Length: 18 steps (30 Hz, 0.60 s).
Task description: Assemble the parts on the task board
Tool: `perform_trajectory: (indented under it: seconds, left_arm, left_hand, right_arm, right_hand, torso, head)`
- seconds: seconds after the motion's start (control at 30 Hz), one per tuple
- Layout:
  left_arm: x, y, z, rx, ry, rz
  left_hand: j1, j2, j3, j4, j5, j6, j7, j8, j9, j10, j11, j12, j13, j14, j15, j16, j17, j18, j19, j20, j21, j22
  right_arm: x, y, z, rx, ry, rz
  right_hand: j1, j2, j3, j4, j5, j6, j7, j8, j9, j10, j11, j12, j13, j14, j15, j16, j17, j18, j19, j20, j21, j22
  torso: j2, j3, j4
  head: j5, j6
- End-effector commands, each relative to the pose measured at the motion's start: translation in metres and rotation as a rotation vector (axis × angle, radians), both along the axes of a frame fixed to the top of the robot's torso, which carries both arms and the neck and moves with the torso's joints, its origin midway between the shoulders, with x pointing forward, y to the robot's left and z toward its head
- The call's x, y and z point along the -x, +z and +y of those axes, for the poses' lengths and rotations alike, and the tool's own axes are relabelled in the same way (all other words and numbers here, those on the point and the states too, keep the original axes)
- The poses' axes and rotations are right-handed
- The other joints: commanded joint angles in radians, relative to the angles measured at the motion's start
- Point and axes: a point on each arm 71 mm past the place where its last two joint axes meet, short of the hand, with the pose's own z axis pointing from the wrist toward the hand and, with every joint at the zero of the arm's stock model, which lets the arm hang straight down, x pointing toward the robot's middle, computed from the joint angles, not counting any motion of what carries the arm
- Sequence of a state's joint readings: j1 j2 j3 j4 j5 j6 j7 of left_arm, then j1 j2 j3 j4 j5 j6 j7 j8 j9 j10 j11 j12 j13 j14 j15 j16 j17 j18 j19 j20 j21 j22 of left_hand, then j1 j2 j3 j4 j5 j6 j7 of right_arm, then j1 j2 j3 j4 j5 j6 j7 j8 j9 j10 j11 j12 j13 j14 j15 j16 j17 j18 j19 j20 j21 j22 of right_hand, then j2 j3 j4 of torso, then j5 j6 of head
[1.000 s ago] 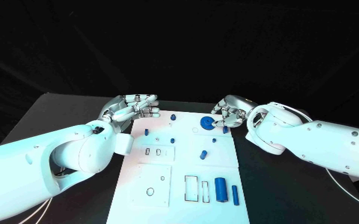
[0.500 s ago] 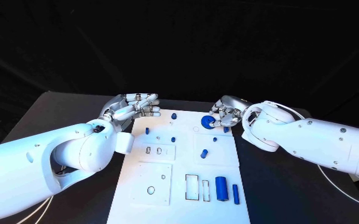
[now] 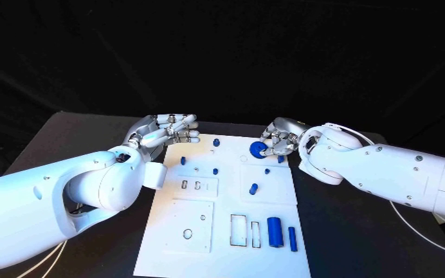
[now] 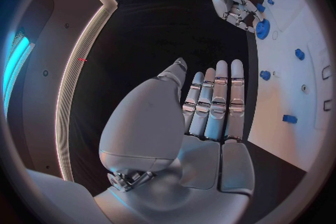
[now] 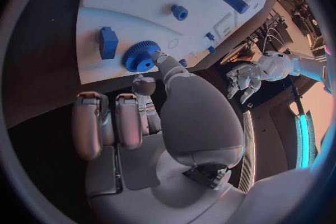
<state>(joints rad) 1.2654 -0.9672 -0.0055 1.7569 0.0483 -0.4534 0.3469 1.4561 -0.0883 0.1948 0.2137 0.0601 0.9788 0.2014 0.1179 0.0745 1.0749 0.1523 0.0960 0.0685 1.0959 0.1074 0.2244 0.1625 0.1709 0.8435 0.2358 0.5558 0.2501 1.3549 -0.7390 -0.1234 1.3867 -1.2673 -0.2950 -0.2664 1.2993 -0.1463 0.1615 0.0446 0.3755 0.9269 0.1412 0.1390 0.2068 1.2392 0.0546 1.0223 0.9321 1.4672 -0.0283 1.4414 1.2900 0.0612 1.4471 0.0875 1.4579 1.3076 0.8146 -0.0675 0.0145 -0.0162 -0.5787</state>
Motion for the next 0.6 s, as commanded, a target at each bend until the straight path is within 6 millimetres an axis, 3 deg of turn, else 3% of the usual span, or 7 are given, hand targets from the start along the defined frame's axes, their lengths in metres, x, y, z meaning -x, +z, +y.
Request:
perform_trajectory:
  seconds: [0.03,0.6]
  left_arm:
    - [0.0009,0.0023,-0.0027,0.006,-0.021,-0.011]
    - [0.001,0.0024,-0.0026,0.006,-0.021,-0.012]
  left_hand:
    - [-0.005,-0.003,0.002,0.002,-0.004,-0.001,0.005,-0.005,-0.001,-0.006,0.004,-0.005,-0.001,-0.002,0.004,0.004,0.001,0.01,-0.002,-0.002,0.006,0.001]
    - [-0.005,-0.003,0.002,0.002,-0.004,-0.001,0.005,-0.005,-0.001,-0.006,0.004,-0.005,-0.001,-0.002,0.004,0.004,0.001,0.01,-0.002,-0.002,0.006,0.001]
  right_arm:
    - [-0.0007,-0.003,-0.0002,0.02,0.001,0.026]
    - [-0.0025,-0.0071,0.0046,0.035,0.009,0.047]
  right_hand:
    - [0.011,-0.001,-0.002,0.007,0.004,-0.008,0.001,0.004,0.001,0.009,-0.001,0.008,0.005,0.053,0.008,0.007,0.004,-0.019,0.004,0.002,0.005,0.089]
    - [0.011,0.001,-0.005,0.012,0.004,-0.008,0.001,0.008,0.004,0.011,-0.001,0.023,0.023,0.054,0.009,0.012,0.012,-0.018,0.002,0.003,0.002,0.086]
  torso:
    - [-0.001,0.0001,-0.0001]
    - [0.0,-0.0005,0.0004]
  head:
    - [0.0,-0.002]
    - [0.0,-0.005]
